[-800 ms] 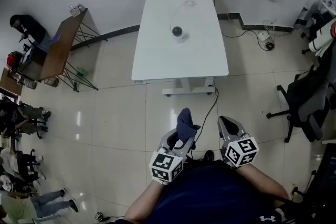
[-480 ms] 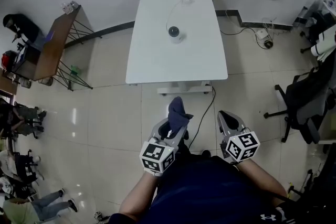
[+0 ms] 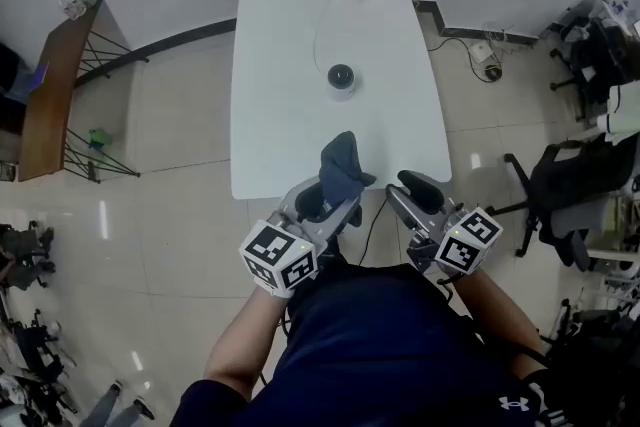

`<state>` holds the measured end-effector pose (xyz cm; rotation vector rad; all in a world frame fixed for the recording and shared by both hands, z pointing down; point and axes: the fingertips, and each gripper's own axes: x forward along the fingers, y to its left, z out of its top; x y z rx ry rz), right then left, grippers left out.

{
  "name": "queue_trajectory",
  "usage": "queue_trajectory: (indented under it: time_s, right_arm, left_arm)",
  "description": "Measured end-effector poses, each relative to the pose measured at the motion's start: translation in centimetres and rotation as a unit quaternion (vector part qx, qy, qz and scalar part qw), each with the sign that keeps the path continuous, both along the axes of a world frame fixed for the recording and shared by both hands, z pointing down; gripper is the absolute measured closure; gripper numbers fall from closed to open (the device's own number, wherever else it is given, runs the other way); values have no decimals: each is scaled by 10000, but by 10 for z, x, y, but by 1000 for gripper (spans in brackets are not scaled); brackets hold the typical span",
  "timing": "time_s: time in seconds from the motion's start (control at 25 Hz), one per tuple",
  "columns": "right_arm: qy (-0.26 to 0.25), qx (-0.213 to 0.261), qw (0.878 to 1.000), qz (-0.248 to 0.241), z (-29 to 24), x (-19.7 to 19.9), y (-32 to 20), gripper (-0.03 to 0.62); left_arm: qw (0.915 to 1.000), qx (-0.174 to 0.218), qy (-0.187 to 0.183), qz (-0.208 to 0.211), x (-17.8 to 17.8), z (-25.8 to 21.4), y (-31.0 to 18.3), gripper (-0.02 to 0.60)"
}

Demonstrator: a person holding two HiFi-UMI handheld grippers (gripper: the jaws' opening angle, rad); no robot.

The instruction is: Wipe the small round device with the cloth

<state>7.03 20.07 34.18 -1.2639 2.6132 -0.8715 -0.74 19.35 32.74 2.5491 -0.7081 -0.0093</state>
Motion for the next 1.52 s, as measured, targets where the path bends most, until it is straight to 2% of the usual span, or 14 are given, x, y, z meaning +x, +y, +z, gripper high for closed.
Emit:
queue_trajectory:
  time_s: [0.12,0.24,0.32,0.48,0.52,0.56,0.64,0.68,0.76,0.92,1.12,1.32,1.4,1.52]
  right_arm:
    - [-1017,-258,9935,-433,-15,-32,-42,286]
    - [-2025,-646,9738,-812,-20,-53,-69,208]
    - [-2180,-898,9665,-1011,-14,-68,-83,187]
    - [-1629,-1224,9720,-1173,14,-90,-110,187]
    - [-1578,-1285,9728,-1107,21,-90,-116,209]
    - [-1578,-1344,9731,-1005,27,-88,-123,267]
    - [-1612,-1437,9735,-755,37,-81,-138,405]
    - [-1609,-1463,9740,-639,39,-76,-146,438]
    - [-1537,-1473,9760,-450,42,-63,-161,473]
    - [-1148,-1416,9831,-182,46,-30,-189,493]
    - [-151,-622,9977,-245,16,4,-230,505]
    - [1071,62,9899,-926,-6,-8,-244,505]
    - [1058,94,9866,-1236,-7,-23,-239,505]
    - [594,-126,9839,-1682,-9,-49,-223,502]
  left_arm:
    - [9953,-324,527,751,0,-3,-30,399]
    - [9857,-545,851,1351,-2,-1,-50,396]
    - [9828,-531,759,1600,-3,3,-60,394]
    - [9852,-505,127,1635,0,27,-81,389]
    - [9859,-587,-31,1564,1,37,-88,388]
    - [9858,-679,-193,1521,1,47,-93,375]
    - [9831,-807,-495,1564,5,65,-100,285]
    - [9819,-821,-618,1593,8,71,-103,273]
    - [9813,-770,-796,1573,15,78,-110,270]
    - [9839,-661,-1002,1324,28,90,-133,270]
    - [9867,-703,-971,1096,24,102,-158,281]
    - [9913,-369,-899,883,16,84,-174,308]
    - [9927,-307,-741,905,25,74,-178,312]
    - [9942,12,-577,906,32,57,-181,314]
